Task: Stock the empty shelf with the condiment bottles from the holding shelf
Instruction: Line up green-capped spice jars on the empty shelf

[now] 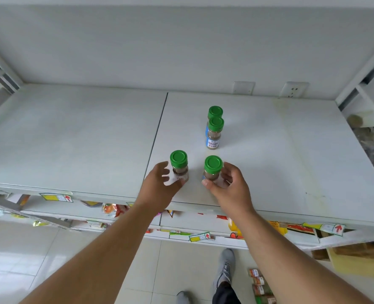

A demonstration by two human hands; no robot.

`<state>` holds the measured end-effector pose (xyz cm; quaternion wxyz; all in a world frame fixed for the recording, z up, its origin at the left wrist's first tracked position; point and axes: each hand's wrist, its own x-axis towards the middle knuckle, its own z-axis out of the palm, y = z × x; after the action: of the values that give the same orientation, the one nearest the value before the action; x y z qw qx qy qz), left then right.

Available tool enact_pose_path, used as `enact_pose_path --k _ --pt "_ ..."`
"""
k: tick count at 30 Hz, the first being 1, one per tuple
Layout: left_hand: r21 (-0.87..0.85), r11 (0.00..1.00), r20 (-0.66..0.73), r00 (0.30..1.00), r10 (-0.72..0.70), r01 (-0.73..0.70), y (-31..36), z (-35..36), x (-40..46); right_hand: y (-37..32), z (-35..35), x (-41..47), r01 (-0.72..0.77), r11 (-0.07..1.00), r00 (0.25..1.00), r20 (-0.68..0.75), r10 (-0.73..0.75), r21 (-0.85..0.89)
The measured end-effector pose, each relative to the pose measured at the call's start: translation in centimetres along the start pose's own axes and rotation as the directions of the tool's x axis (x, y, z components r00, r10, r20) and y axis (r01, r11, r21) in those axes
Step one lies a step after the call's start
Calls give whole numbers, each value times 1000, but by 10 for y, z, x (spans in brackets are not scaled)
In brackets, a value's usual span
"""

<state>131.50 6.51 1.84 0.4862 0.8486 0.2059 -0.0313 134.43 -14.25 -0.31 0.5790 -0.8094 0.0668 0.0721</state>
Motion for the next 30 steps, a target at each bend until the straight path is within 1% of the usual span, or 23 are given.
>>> enact_pose_path --k 2,3,5,7,10,12,14,17,20,24,26,30 --pt "4 1000 -99 995 25 -24 -6 6 -21 6 -11 -9 -39 999 999 -18 39 -10" --pt "-29 999 -89 996 32 -35 -7 11 -31 10 -16 -13 -54 999 998 -38 53 -7" --pt "-89 995 -12 999 33 -34 -9 24 -43 13 -23 -20 -71 997 996 -62 71 2" --pt "-128 991 63 997 51 -43 -8 38 -42 13 -26 -24 -82 997 996 -41 82 1" --pt "-109 990 109 989 99 -87 2 52 -36 7 -24 -26 -73 996 997 22 74 -49" --pt "-72 995 146 986 83 -73 8 57 -34 5 -20 -26 -70 994 996 50 74 -78" --pt "-94 994 175 983 64 -48 11 63 -31 5 -13 -25 -95 994 993 68 98 -56" --pt "-86 994 175 982 75 -61 10 67 -25 5 -4 -22 -115 993 989 96 117 -21" --pt "-98 986 184 971 152 -136 8 69 -22 6 -2 -17 -103 995 990 94 103 -3" --pt "-95 977 208 956 206 -190 9 71 -16 13 0 -10 -97 995 991 95 94 27" --pt "-87 977 210 955 209 -195 9 74 -12 16 1 -4 -89 995 993 82 86 36" --pt "-105 982 200 964 176 -158 13 81 -3 16 -1 10 -88 995 993 78 84 38"
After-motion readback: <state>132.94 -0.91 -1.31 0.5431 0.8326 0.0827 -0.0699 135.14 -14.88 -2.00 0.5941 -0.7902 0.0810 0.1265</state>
